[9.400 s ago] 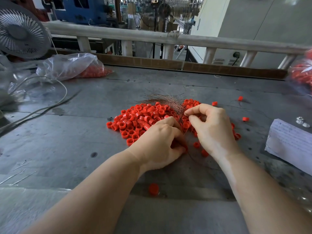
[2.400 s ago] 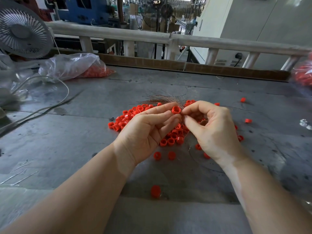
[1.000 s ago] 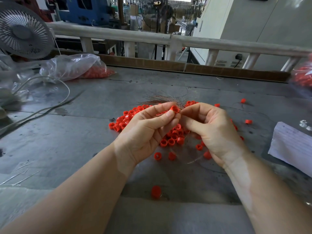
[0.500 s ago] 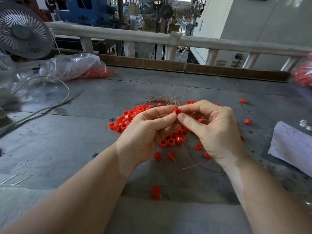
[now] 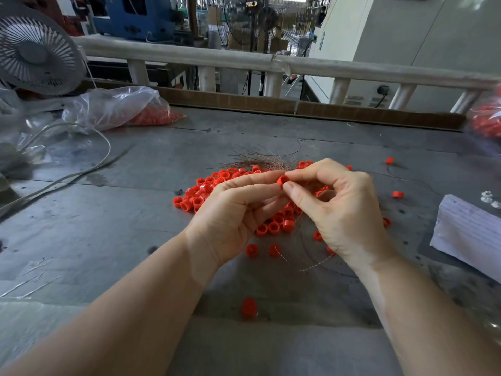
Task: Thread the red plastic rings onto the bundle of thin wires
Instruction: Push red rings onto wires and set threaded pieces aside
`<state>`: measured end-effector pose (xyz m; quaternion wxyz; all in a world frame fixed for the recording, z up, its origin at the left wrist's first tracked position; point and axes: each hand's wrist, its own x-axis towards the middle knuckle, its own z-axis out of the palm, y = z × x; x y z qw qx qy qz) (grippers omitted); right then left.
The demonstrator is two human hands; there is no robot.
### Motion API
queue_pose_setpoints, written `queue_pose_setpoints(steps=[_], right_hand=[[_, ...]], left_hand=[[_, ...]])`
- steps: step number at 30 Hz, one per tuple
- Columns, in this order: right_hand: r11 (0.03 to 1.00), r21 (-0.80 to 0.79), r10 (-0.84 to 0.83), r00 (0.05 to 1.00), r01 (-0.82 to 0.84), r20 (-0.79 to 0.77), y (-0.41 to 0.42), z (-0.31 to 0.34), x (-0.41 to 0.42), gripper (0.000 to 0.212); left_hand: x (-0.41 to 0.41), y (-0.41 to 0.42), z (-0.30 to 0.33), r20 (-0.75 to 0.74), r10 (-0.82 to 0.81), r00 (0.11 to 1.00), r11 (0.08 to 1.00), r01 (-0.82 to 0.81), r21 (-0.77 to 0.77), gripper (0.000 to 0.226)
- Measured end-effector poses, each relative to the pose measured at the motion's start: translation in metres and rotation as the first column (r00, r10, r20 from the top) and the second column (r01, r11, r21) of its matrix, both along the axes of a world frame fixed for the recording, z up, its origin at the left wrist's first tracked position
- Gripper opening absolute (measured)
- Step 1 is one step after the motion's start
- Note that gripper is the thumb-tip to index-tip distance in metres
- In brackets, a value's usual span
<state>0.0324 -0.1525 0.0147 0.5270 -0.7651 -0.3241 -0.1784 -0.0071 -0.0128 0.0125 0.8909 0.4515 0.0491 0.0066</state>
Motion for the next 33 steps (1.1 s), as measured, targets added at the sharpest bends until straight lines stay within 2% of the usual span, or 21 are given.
queue_pose_setpoints(steps=[17, 23, 29, 33], right_hand=[[1.0, 0.015, 0.02, 1.0, -0.019, -0.012, 0.0006, -0.0004, -0.0004, 0.009], [0.992, 0.095, 0.09, 0.987, -0.077, -0.133, 0.0005, -0.0007, 0.0019, 0.008], [0.939, 0.302, 0.251, 0.926, -0.163, -0.282, 0.0012, 0.0047, -0.0002, 0.012], [0.938, 0.325, 0.244, 0.891, -0.117, -0.382, -0.0023, 0.0066, 0.0015, 0.015]], left_hand=[[0.0, -0.0022, -0.0021, 0.107, 0.076, 0.991, 0.989, -0.088, 0.118, 0.015], [0.0001, -0.0016, -0.0007, 0.123, 0.067, 0.99, 0.993, -0.078, 0.087, 0.014], [-0.0006, -0.0027, 0.0007, 0.127, 0.034, 0.991, 0.999, -0.036, 0.013, 0.014], [-0.0004, -0.002, 0.001, 0.124, 0.037, 0.992, 0.999, -0.039, 0.011, 0.013]])
